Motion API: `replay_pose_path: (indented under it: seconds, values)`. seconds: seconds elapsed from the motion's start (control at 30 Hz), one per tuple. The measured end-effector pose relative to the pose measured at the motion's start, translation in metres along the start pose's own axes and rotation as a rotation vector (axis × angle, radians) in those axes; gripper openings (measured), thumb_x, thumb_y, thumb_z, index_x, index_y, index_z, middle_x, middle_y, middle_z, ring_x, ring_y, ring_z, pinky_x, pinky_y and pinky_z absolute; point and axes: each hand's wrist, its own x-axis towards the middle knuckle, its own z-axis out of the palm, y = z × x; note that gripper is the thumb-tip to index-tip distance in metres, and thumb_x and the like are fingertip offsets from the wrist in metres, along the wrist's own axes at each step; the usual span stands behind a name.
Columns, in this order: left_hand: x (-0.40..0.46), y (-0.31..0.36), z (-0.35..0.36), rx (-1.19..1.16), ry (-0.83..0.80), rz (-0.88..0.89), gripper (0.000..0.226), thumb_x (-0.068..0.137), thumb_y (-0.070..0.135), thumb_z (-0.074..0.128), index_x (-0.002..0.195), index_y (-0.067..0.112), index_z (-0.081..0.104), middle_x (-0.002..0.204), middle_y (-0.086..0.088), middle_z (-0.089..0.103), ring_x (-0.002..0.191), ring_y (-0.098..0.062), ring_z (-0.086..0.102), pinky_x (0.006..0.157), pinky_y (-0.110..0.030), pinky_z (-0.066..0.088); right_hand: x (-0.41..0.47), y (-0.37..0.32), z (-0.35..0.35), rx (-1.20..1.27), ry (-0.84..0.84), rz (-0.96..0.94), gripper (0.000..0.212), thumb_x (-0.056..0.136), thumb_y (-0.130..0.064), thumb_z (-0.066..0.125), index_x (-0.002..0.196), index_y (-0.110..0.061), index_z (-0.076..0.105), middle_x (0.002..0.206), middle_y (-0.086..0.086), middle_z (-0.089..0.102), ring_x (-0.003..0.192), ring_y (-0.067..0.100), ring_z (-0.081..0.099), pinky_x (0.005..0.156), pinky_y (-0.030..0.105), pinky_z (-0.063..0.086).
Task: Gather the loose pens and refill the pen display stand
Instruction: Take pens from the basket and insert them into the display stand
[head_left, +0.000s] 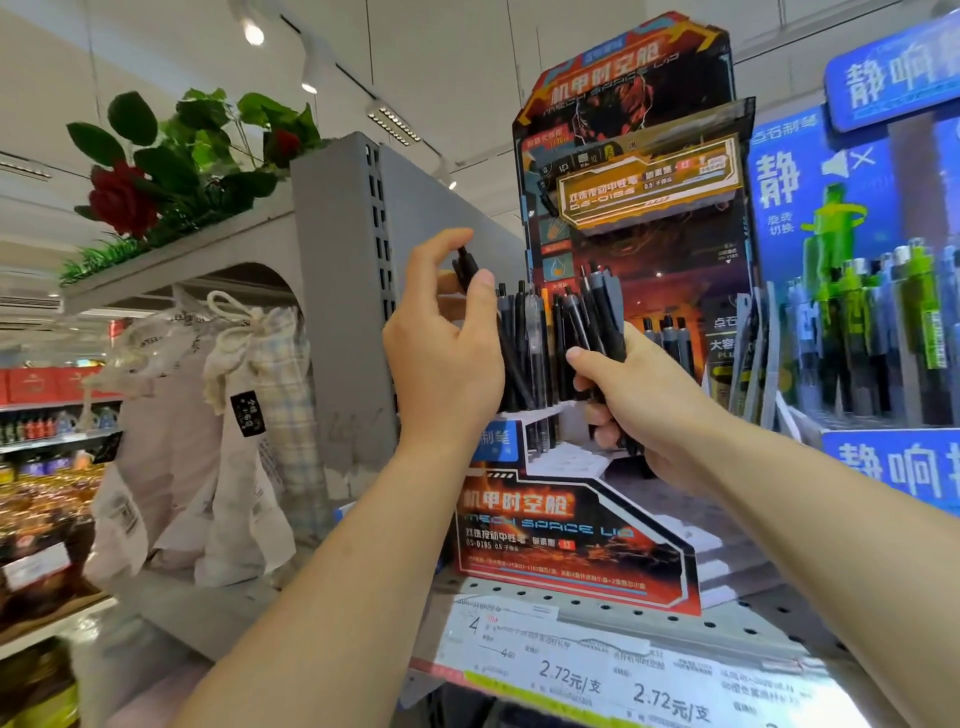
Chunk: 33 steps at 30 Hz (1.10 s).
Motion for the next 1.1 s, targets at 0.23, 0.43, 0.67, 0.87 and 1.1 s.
replay_pose_path:
  seconds: [0.23,0.43,0.67,0.87,1.1]
  values:
    - [0.0002,-0.0002,0.0002,-0.036,0.024,-0.015,0.024,0.099,0.027,0.053,0.118,0.041,0.056,0.091,0.006,0.07,0.079,-0.001,0.064,0.073,-0.009,0.047,0.0027,0.0039,-0.001,-0.021,0.007,0.068,0.051,0.103,-0.024,0.053,0.151,-0.023,0.034,0.068,0.005,0.054,0.053,0.017,0.046,0.044,0.027,0.041]
    - [-0.001,-0.0012,-0.0005,-0.038,0.075,-0.006,0.023,0.099,0.028,0.054,0.119,0.039,0.057,0.089,0.006,0.069,0.073,0.001,0.062,0.07,-0.01,0.048,0.0009,0.0019,0.0007,-0.018,0.004,0.073,0.043,0.103,-0.023,0.053,0.144,-0.027,0.04,0.058,0.001,0.053,0.045,0.013,0.043,0.042,0.025,0.041]
    - [-0.0005,-0.0007,-0.0002,0.042,0.063,-0.005,0.027,0.098,0.027,0.059,0.124,0.03,0.064,0.101,0.013,0.067,0.09,0.002,0.061,0.077,-0.009,0.047,-0.001,0.0008,0.0015,-0.04,-0.01,0.031,0.027,0.103,-0.019,0.053,0.129,-0.021,0.053,0.07,0.005,0.052,0.052,0.014,0.046,0.043,0.024,0.041]
    - [0.0046,0.0005,0.0072,0.306,-0.328,-0.095,0.037,0.095,0.024,0.057,0.13,0.033,0.061,0.13,0.011,0.045,0.125,-0.006,0.043,0.1,-0.009,0.031,-0.0011,-0.0011,0.0018,-0.025,-0.025,0.011,0.012,0.102,-0.02,0.054,0.105,-0.031,0.06,0.071,0.004,0.055,0.058,0.018,0.049,0.045,0.026,0.042]
    - [0.0065,0.0023,0.0082,0.328,-0.413,-0.142,0.036,0.094,0.023,0.055,0.127,0.036,0.061,0.14,0.01,0.047,0.132,-0.01,0.041,0.099,-0.024,0.032,-0.007,-0.0056,0.0057,0.045,0.029,0.002,0.011,0.103,-0.021,0.054,0.109,-0.026,0.061,0.076,0.007,0.057,0.06,0.018,0.05,0.043,0.024,0.043]
